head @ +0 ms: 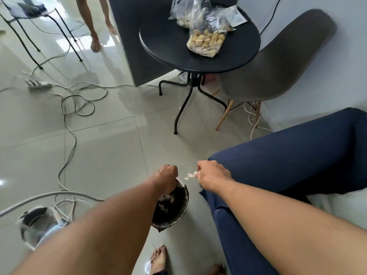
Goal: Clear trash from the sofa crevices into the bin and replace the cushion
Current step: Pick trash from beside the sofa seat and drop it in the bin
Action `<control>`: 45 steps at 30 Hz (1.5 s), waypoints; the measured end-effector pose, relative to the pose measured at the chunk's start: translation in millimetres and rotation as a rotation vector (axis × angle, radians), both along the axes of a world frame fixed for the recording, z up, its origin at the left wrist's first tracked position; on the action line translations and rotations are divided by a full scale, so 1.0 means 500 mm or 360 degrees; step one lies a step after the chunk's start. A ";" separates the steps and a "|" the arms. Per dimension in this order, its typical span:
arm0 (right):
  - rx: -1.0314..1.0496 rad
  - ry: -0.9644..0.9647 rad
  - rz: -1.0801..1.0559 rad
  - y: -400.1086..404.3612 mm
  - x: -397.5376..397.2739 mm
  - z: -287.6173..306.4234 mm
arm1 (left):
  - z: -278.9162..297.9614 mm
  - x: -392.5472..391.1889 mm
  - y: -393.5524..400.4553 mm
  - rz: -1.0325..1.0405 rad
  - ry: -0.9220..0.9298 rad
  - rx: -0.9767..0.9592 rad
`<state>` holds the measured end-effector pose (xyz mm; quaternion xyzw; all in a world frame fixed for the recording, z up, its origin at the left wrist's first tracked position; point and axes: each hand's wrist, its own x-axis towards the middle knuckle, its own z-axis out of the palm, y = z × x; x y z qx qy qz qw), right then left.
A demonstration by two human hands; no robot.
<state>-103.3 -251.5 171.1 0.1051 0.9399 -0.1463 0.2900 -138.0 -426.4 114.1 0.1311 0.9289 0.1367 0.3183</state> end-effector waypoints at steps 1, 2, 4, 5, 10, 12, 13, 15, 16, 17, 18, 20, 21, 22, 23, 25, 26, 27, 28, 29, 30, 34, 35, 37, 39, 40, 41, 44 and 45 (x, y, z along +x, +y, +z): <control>-0.0007 -0.0010 0.0010 -0.014 0.000 -0.007 | -0.005 0.003 -0.011 -0.0001 -0.0008 -0.0004; -0.0012 -0.0020 0.0014 -0.026 0.001 -0.013 | -0.011 0.006 -0.021 -0.0008 -0.0014 -0.0007; -0.0017 -0.0044 0.0015 -0.045 0.003 -0.022 | -0.021 0.013 -0.038 -0.0023 -0.0031 -0.0020; -0.0015 -0.0058 0.0018 -0.055 0.002 -0.028 | -0.026 0.016 -0.046 -0.0029 -0.0046 -0.0025; 0.0009 -0.0089 0.0024 -0.086 0.005 -0.049 | -0.061 0.039 -0.087 -0.0094 -0.0106 -0.0015; 0.0020 -0.0094 0.0028 -0.093 0.005 -0.055 | -0.071 0.045 -0.101 -0.0078 -0.0121 -0.0017; 0.0021 -0.0096 0.0023 -0.096 0.005 -0.057 | -0.073 0.047 -0.106 -0.0072 -0.0119 -0.0028; 0.0018 -0.0099 0.0013 -0.105 0.001 -0.060 | -0.078 0.046 -0.116 -0.0069 -0.0111 -0.0047; 0.0014 -0.0099 0.0005 -0.109 -0.002 -0.061 | -0.080 0.043 -0.121 -0.0067 -0.0107 -0.0055; 0.0009 -0.0101 -0.0006 -0.115 -0.005 -0.063 | -0.080 0.041 -0.126 -0.0069 -0.0104 -0.0065; 0.0003 -0.0101 -0.0013 -0.120 -0.008 -0.063 | -0.081 0.038 -0.131 -0.0077 -0.0105 -0.0075; 0.0004 -0.0099 -0.0004 -0.134 -0.014 -0.065 | -0.082 0.032 -0.144 -0.0096 -0.0123 -0.0100; 0.0007 -0.0099 0.0001 -0.140 -0.017 -0.067 | -0.082 0.030 -0.151 -0.0103 -0.0131 -0.0112; 0.0008 -0.0100 0.0003 -0.147 -0.019 -0.069 | -0.081 0.028 -0.158 -0.0109 -0.0134 -0.0120; 0.0007 -0.0102 0.0004 -0.153 -0.020 -0.070 | -0.082 0.026 -0.163 -0.0115 -0.0135 -0.0124; -0.0004 -0.0118 0.0001 -0.167 -0.023 -0.073 | -0.085 0.024 -0.178 -0.0119 -0.0147 -0.0134; -0.0011 -0.0131 -0.0007 -0.173 -0.025 -0.076 | -0.086 0.023 -0.184 -0.0115 -0.0154 -0.0139; -0.0020 -0.0147 -0.0017 -0.180 -0.027 -0.079 | -0.087 0.023 -0.191 -0.0108 -0.0157 -0.0143; -0.0031 -0.0167 -0.0027 -0.186 -0.027 -0.082 | -0.087 0.022 -0.196 -0.0103 -0.0157 -0.0144; -0.0045 -0.0188 -0.0037 -0.191 -0.028 -0.084 | -0.086 0.021 -0.201 -0.0103 -0.0153 -0.0142; -0.0063 -0.0208 -0.0045 -0.195 -0.027 -0.086 | -0.086 0.020 -0.205 -0.0106 -0.0148 -0.0138; -0.0149 -0.0290 -0.0080 -0.196 -0.022 -0.095 | -0.086 0.012 -0.213 -0.0125 -0.0157 -0.0135; -0.0182 -0.0315 -0.0089 -0.193 -0.020 -0.097 | -0.084 0.010 -0.211 -0.0139 -0.0145 -0.0131; -0.0287 -0.0379 -0.0093 -0.182 -0.016 -0.097 | -0.080 0.006 -0.201 -0.0171 -0.0118 -0.0143; -0.0397 -0.0470 -0.0067 -0.171 -0.010 -0.091 | -0.072 0.002 -0.187 -0.0192 -0.0101 -0.0164; -0.0427 -0.0502 -0.0055 -0.165 -0.008 -0.088 | -0.069 -0.001 -0.179 -0.0204 -0.0094 -0.0167; -0.0442 -0.0513 -0.0050 -0.157 -0.004 -0.085 | -0.067 -0.004 -0.169 -0.0221 -0.0090 -0.0165; -0.0433 -0.0497 -0.0075 -0.127 0.008 -0.082 | -0.058 -0.013 -0.136 -0.0280 -0.0072 -0.0160; -0.0421 -0.0491 -0.0096 -0.114 0.014 -0.078 | -0.054 -0.015 -0.122 -0.0300 -0.0066 -0.0167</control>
